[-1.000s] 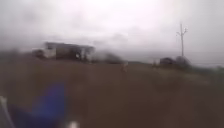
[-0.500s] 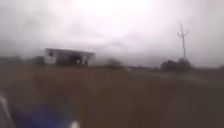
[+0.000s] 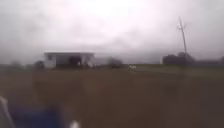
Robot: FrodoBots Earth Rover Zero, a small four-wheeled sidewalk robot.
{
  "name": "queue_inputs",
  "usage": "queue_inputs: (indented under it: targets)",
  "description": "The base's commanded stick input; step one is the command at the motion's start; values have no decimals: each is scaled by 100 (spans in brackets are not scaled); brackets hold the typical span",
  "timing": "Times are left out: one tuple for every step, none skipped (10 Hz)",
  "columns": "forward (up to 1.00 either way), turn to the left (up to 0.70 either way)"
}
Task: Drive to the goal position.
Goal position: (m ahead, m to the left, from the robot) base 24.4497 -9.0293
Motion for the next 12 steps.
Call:
queue_inputs:
  targets:
    - [70,0]
    - [70,0]
    - [70,0]
    - [70,0]
    - [70,0]
    - [70,0]
    - [70,0]
    - [70,0]
    - [70,0]
    - [70,1]
    - [70,3]
    - [70,2]
